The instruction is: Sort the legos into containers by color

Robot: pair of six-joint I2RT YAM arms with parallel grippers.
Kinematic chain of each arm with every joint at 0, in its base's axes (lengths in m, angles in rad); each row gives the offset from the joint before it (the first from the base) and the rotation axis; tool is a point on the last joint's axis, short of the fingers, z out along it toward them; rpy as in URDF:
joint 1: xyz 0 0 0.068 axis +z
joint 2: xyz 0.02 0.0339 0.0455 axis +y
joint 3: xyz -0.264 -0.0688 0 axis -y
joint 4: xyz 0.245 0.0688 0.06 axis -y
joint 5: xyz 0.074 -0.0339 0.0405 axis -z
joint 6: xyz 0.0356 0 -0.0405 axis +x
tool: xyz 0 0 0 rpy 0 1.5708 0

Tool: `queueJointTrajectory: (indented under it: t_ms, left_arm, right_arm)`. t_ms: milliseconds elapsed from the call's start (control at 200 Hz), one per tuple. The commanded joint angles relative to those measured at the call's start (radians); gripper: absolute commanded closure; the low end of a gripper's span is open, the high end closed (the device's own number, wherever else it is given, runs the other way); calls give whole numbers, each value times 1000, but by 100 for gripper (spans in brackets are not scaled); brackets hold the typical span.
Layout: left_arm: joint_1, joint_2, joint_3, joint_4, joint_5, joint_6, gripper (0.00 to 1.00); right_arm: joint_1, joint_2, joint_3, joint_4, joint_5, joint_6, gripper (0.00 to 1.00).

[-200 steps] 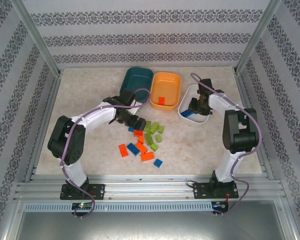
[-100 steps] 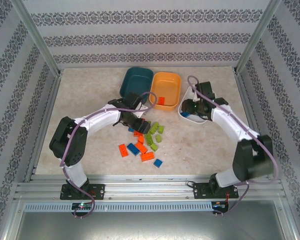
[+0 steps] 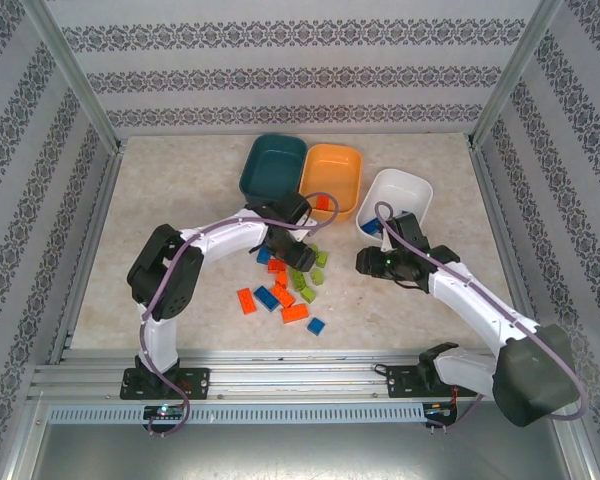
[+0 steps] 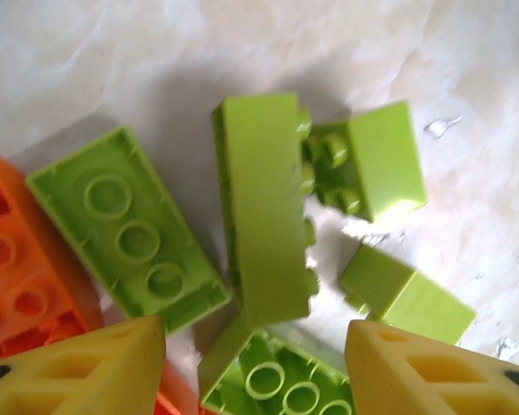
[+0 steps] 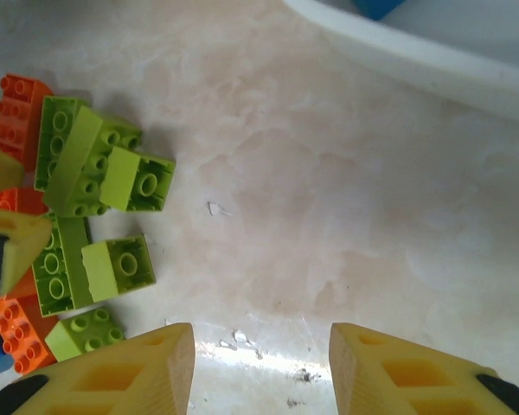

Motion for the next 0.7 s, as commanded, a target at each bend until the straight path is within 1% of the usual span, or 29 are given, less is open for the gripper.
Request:
queueJointTrajectory:
  t_ms: [0, 75, 230, 340, 395, 535, 570, 630, 695]
  left_arm:
    - [-23, 46, 70, -53, -37, -10, 45]
    - [-30, 75, 107, -70, -43, -10, 49]
    - [-33, 123, 157, -98, -58, -6, 52]
    - [-33, 144, 170, -109, -72, -4, 58]
    - [-33, 151, 173, -109, -71, -6, 58]
    - [-33, 165, 171, -107, -67, -11, 59]
    - [-33, 168, 171, -106, -69, -11, 61]
    - [-33, 172, 175, -107, -67, -13, 69]
    - [-33, 175, 184, -111, -57, -17, 75]
  right_arm:
    - [9, -34, -43, 9, -27, 38, 55]
    - [11, -46, -59, 14, -30, 43, 55]
    - [12, -57, -69, 16, -40, 49, 55]
    - [18, -60, -72, 18, -43, 54, 54]
    - [23, -60, -71, 14, -43, 55, 54]
    - [46, -43, -69, 18, -49, 59, 49]
    - [55, -35, -69, 24, -49, 65, 48]
    - [69, -14, -64, 44, -53, 74, 47]
    - [82, 18, -49, 56, -56, 79, 47]
